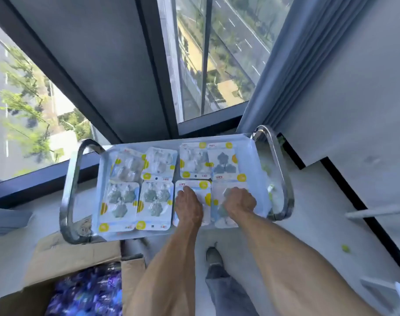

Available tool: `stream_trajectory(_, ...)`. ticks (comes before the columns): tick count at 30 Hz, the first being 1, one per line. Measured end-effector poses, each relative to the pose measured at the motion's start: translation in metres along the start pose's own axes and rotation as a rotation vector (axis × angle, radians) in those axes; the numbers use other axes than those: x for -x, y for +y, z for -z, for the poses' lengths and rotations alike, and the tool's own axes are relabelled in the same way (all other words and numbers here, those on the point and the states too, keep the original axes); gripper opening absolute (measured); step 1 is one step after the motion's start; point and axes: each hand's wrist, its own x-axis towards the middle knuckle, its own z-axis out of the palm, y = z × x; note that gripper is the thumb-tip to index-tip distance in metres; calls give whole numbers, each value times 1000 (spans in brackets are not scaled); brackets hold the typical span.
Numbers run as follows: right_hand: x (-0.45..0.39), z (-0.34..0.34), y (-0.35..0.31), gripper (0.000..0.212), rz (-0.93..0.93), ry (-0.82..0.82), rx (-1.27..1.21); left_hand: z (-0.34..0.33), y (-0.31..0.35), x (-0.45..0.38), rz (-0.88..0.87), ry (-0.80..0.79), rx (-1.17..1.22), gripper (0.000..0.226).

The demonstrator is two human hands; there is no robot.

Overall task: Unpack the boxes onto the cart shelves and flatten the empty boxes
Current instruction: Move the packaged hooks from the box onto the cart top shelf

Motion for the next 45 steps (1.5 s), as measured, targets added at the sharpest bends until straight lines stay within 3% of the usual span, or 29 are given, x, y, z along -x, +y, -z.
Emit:
stream_trajectory(9,-65,-21,-6,26,68,-142,19,-20,3,-58,143,12,-58,31)
stream_trajectory(18,-65,-20,-18,8,121,-72,93,-35,14,-57,253,0,-31,37)
stream_trajectory(25,-39,-25,-28,25,167,73,194,-12,4,-41,241,90,12,28)
stream_trajectory(29,-13,-25,-37,26,198,64,183,1,-17,-20,240,127,18,32)
stream_trajectory(37,87,-54,-80,28,333,-92,158,35,-109,40,250,244,79,31)
stream_trajectory(45,250,-161,-148,32,356,-191,200,48,-298,148,381,141,86,26)
